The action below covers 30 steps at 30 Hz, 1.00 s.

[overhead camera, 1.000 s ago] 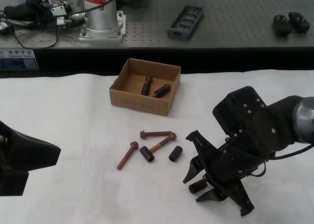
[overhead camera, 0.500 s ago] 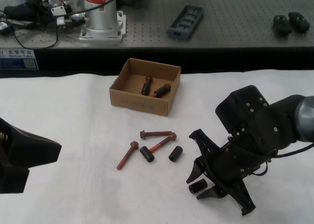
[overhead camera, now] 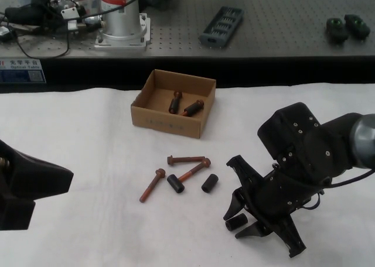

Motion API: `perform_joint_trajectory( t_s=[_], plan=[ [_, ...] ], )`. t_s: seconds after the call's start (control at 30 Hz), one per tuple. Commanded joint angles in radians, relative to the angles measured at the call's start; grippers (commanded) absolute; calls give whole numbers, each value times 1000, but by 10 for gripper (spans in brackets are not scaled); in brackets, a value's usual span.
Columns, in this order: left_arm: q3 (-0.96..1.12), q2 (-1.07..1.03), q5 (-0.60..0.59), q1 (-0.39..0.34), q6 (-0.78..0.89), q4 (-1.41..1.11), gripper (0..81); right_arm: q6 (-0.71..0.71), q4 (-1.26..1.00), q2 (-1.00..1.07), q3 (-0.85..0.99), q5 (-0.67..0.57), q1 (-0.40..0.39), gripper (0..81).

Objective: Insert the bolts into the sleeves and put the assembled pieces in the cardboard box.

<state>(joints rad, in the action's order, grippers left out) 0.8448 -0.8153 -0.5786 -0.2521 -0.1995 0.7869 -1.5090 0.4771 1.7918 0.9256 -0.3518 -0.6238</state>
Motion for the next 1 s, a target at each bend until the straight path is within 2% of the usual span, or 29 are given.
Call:
perform_joint_trajectory(
  t_s=[0.0, 0.1, 0.27, 0.3, 0.53, 0.7, 0.97],
  plan=[
    [1, 8, -10, -1, 13, -12, 7, 6, 17, 23, 0, -10, 4, 292],
    [1, 8, -10, -1, 11, -11, 7, 6, 20, 23, 0, -10, 7, 235],
    [1, 8, -10, -1, 1, -11, 7, 57, 3, 23, 0, -20, 7, 27],
    [1, 8, -10, -1, 1, -11, 7, 67, -9, 23, 0, -27, 7, 11],
    [1, 4, -10, -1, -10, -11, 7, 66, -127, 2, 1, -85, 7, 29],
    [1, -53, 32, -1, -10, -20, 7, 49, -206, -70, 1, -106, 10, 29],
    [1, -278, 35, -46, 8, -207, 6, 219, -220, -248, -1, -174, 74, 29]
  ],
)
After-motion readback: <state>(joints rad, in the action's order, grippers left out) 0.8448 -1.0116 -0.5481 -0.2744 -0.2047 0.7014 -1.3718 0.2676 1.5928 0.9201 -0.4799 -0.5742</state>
